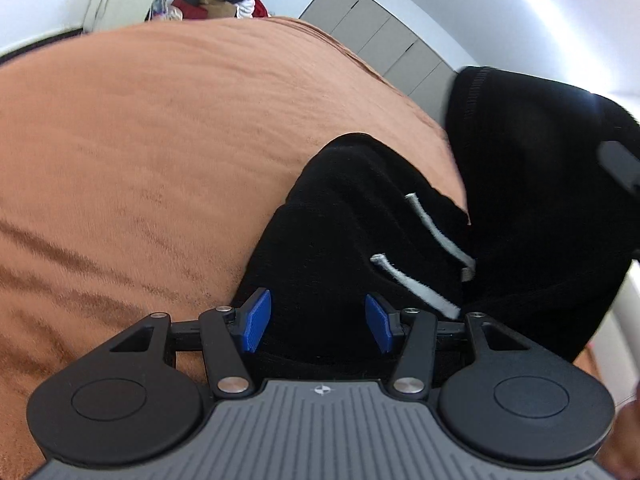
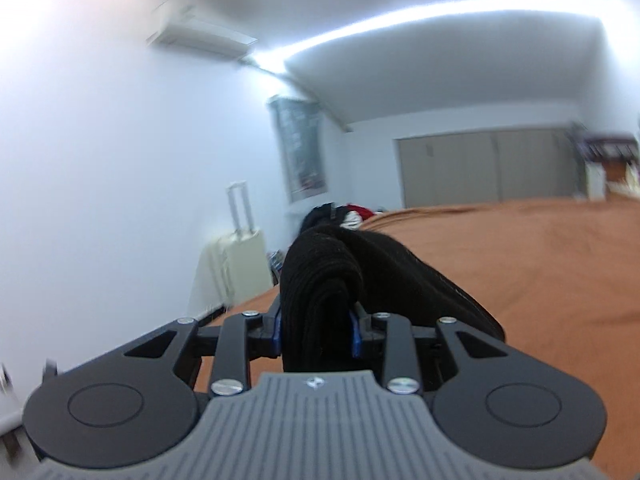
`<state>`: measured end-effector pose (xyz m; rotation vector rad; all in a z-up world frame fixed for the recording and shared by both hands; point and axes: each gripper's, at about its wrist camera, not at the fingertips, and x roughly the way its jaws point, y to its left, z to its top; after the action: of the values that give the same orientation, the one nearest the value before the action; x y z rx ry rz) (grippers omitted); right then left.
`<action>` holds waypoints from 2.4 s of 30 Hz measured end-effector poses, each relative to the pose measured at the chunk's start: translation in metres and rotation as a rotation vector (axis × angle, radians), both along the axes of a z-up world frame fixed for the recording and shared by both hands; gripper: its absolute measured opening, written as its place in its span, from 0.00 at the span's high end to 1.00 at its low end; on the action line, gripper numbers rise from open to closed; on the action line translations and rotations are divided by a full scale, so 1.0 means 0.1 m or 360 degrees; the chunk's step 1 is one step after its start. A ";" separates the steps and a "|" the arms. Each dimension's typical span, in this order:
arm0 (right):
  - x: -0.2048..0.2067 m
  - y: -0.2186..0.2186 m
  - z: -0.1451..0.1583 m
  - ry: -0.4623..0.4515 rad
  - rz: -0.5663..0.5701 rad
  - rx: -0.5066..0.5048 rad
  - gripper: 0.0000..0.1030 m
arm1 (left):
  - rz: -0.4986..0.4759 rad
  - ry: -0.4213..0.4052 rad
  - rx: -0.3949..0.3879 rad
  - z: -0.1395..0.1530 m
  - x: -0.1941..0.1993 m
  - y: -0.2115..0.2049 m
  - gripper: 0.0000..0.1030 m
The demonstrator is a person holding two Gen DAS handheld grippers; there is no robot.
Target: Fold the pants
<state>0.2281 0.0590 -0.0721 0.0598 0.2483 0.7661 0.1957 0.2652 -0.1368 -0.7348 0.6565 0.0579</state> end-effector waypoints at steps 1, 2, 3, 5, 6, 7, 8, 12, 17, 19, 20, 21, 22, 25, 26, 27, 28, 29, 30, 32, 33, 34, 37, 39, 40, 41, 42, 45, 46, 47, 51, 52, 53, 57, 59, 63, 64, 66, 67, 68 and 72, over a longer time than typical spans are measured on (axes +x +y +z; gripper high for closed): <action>-0.04 0.09 -0.02 -0.0042 0.0034 -0.0055 0.75 | -0.0006 -0.0013 -0.0044 -0.02 -0.02 0.03 0.43; -0.07 0.17 -0.04 -0.0077 0.0063 -0.0101 0.75 | -0.0013 -0.0028 -0.0108 -0.04 -0.05 0.08 0.43; -0.11 0.25 -0.07 -0.0120 0.0095 -0.0158 0.75 | -0.0012 -0.0040 -0.0150 -0.06 -0.09 0.11 0.43; -0.14 0.40 -0.15 -0.0179 0.0150 -0.0281 0.75 | 0.0045 -0.0068 -0.0246 -0.10 -0.19 0.24 0.43; -0.15 0.48 -0.21 -0.0203 0.0173 -0.0355 0.74 | 0.0120 -0.0091 -0.0281 -0.11 -0.28 0.32 0.43; -0.15 0.52 -0.28 -0.0224 0.0185 -0.0413 0.74 | 0.0200 -0.0117 -0.0309 -0.11 -0.38 0.40 0.42; -0.16 0.59 -0.32 -0.0233 0.0196 -0.0457 0.74 | 0.0264 -0.0125 -0.0331 -0.11 -0.47 0.48 0.38; -0.04 0.59 -0.50 -0.0203 0.0216 -0.0503 0.74 | 0.0361 -0.0140 -0.0409 -0.11 -0.72 0.70 0.36; -0.18 0.72 -0.63 -0.0271 0.0276 -0.0630 0.73 | 0.0381 -0.0180 -0.0456 -0.05 -0.84 0.73 0.35; -0.21 0.78 -0.78 -0.0267 0.0320 -0.0706 0.73 | 0.0358 -0.0193 -0.0462 -0.02 -0.85 0.71 0.35; -0.25 0.83 -0.86 -0.0259 0.0342 -0.0733 0.73 | 0.0344 -0.0200 -0.0464 -0.01 -0.85 0.66 0.35; -0.22 0.86 -0.94 -0.0239 0.0363 -0.0765 0.72 | 0.0342 -0.0211 -0.0460 0.01 -0.85 0.64 0.35; -0.21 0.90 -1.07 -0.0205 0.0393 -0.0823 0.70 | 0.0354 -0.0231 -0.0448 0.03 -0.87 0.61 0.35; -0.14 1.01 -1.35 -0.0138 0.0488 -0.0976 0.58 | 0.0362 -0.0269 -0.0446 0.09 -0.91 0.55 0.32; -0.14 1.03 -1.36 -0.0134 0.0513 -0.0979 0.54 | 0.0349 -0.0264 -0.0448 0.11 -0.91 0.54 0.31; -0.17 1.03 -1.32 -0.0135 0.0525 -0.0984 0.46 | 0.0342 -0.0259 -0.0445 0.12 -0.90 0.54 0.31; -0.22 1.03 -1.26 -0.0145 0.0526 -0.0985 0.44 | 0.0335 -0.0255 -0.0443 0.13 -0.89 0.54 0.31; -0.25 0.99 -1.16 -0.0160 0.0513 -0.0973 0.44 | 0.0324 -0.0249 -0.0442 0.15 -0.89 0.52 0.29; -0.22 0.98 -1.04 -0.0168 0.0493 -0.0948 0.44 | 0.0317 -0.0243 -0.0445 0.13 -0.83 0.57 0.27; -0.31 0.79 -0.88 -0.0153 0.0466 -0.0856 0.45 | 0.0286 -0.0225 -0.0454 0.14 -0.76 0.56 0.25; -0.32 0.65 -0.78 -0.0131 0.0456 -0.0803 0.47 | 0.0263 -0.0221 -0.0464 0.14 -0.68 0.60 0.24; -0.35 0.52 -0.72 -0.0105 0.0444 -0.0753 0.48 | 0.0234 -0.0223 -0.0481 0.14 -0.66 0.58 0.23; -0.37 0.14 -0.56 -0.0056 0.0348 -0.0633 0.48 | 0.0163 -0.0237 -0.0544 0.13 -0.58 0.53 0.14; -0.37 -0.07 -0.49 -0.0029 0.0289 -0.0572 0.48 | 0.0105 -0.0222 -0.0562 0.10 -0.50 0.54 0.14; -0.35 -0.20 -0.48 -0.0016 0.0249 -0.0559 0.48 | 0.0075 -0.0208 -0.0562 0.10 -0.47 0.51 0.13; -0.35 -0.29 -0.47 -0.0002 0.0220 -0.0561 0.48 | 0.0049 -0.0193 -0.0565 0.09 -0.44 0.48 0.13; -0.33 -0.39 -0.48 0.0019 0.0196 -0.0566 0.48 | 0.0028 -0.0178 -0.0572 0.09 -0.38 0.46 0.13; -0.33 -0.54 -0.55 0.0058 0.0204 -0.0627 0.48 | 0.0008 -0.0144 -0.0599 0.05 -0.26 0.41 0.13; -0.36 -0.51 -0.59 0.0052 0.0213 -0.0666 0.49 | 0.0001 -0.0132 -0.0616 0.02 -0.21 0.41 0.13; -0.37 -0.50 -0.64 0.0045 0.0222 -0.0711 0.50 | -0.0014 -0.0122 -0.0646 0.00 -0.15 0.40 0.17; -0.46 -0.32 -0.85 -0.0150 0.0184 -0.0973 0.74 | 0.0020 -0.0052 -0.0637 0.01 -0.10 0.39 0.60; -0.49 -0.26 -0.89 -0.0227 0.0155 -0.1047 0.86 | 0.0021 -0.0078 -0.0642 0.03 -0.13 0.42 0.61; -0.50 -0.26 -0.88 -0.0261 0.0169 -0.1052 0.89 | 0.0020 -0.0130 -0.0661 0.08 -0.17 0.46 0.63; -0.57 -0.41 -0.66 -0.0300 0.0218 -0.0865 0.93 | 0.0018 -0.0322 -0.0639 0.33 -0.36 0.60 0.65; -0.60 -0.45 -0.58 -0.0302 0.0258 -0.0788 0.93 | 0.0008 -0.0314 -0.0590 0.36 -0.43 0.63 0.65; -0.55 -0.38 -0.66 -0.0278 0.0306 -0.0854 0.93 | 0.0033 -0.0071 -0.0541 -0.06 -0.42 0.62 0.66; -0.54 -0.35 -0.73 -0.0255 0.0323 -0.0900 0.92 | 0.0035 -0.0015 -0.0543 -0.20 -0.41 0.61 0.65; -0.55 -0.32 -0.85 -0.0248 0.0368 -0.1016 0.92 | 0.0043 0.0025 -0.0510 -0.36 -0.42 0.57 0.64; -0.57 -0.32 -0.89 -0.0265 0.0392 -0.1059 0.92 | 0.0047 0.0008 -0.0506 -0.37 -0.44 0.56 0.64; -0.59 -0.34 -0.90 -0.0276 0.0414 -0.1091 0.92 | 0.0045 -0.0003 -0.0510 -0.37 -0.45 0.55 0.64; -0.52 -0.45 -0.77 -0.0212 0.0466 -0.1099 0.89 | 0.0001 -0.0025 -0.0493 -0.34 -0.47 0.56 0.63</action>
<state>0.1765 0.0143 -0.1494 -0.6910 0.3882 0.9347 0.1486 0.3212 -0.1708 -1.0323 0.6574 -0.0505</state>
